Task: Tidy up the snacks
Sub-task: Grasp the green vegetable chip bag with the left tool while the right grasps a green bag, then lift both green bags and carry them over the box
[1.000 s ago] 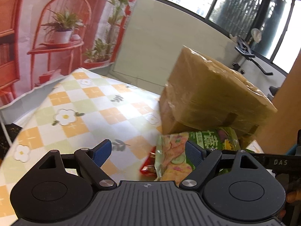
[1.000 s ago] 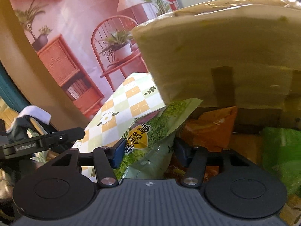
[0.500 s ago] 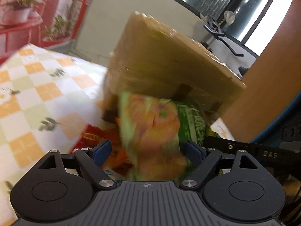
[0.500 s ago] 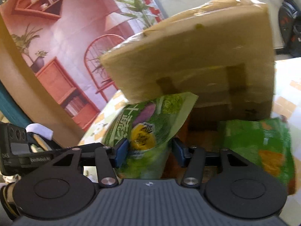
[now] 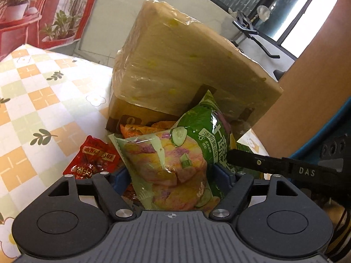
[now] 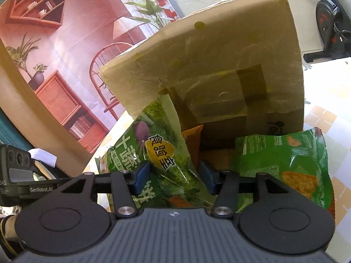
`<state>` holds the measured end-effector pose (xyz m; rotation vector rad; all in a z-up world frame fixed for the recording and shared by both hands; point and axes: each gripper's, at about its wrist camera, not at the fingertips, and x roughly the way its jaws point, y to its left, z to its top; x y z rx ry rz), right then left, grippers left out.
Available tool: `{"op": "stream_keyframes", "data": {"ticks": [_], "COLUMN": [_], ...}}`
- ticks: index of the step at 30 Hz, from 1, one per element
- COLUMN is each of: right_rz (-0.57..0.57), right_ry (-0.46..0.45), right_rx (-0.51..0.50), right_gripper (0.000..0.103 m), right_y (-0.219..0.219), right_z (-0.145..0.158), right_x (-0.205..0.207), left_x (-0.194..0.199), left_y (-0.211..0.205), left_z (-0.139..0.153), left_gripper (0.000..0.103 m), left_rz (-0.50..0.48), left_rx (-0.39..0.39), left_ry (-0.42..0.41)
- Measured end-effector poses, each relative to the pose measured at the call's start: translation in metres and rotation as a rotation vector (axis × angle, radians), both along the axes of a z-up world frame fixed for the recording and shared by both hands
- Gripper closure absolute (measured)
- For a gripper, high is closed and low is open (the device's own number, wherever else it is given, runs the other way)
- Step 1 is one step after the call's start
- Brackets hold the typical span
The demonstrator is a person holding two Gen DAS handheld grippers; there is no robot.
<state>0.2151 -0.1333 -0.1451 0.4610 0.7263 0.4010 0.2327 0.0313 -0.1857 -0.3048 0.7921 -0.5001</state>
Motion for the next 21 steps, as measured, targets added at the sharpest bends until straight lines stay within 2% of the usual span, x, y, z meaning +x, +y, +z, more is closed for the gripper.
{"op": "stream_keyframes", "data": {"ticks": [3,6,8,14,21], "right_rz": [0.010,0.018,0.022,0.021,0.001], "right_ry": [0.014,0.005,-0.009,-0.119,-0.241], "right_rx": [0.030,0.030,0.044,0.073,0.095], "right_gripper": [0.047,0.056,0.056,0.056,0.056], "right_y": [-0.001,0.001,0.001,-0.005,-0.015], "right_z": [-0.002,0.007,0.016,0.052,0.095], "right_x": [0.002,0.000,-0.001,-0.010,-0.012], "left_x": [-0.003,-0.006,-0.008,-0.010,0.000], "left_y": [-0.002,-0.002,-0.002,0.000,-0.019], "left_z": [0.009,0.024,0.038,0.083,0.131], "left_gripper": [0.027,0.028,0.028,0.030,0.030], "left_rz": [0.000,0.002,-0.002,-0.005,-0.030], "left_rx": [0.023,0.025,0.029,0.009,0.018], "left_ry": [-0.016,-0.040,-0.076,-0.179,-0.309]}}
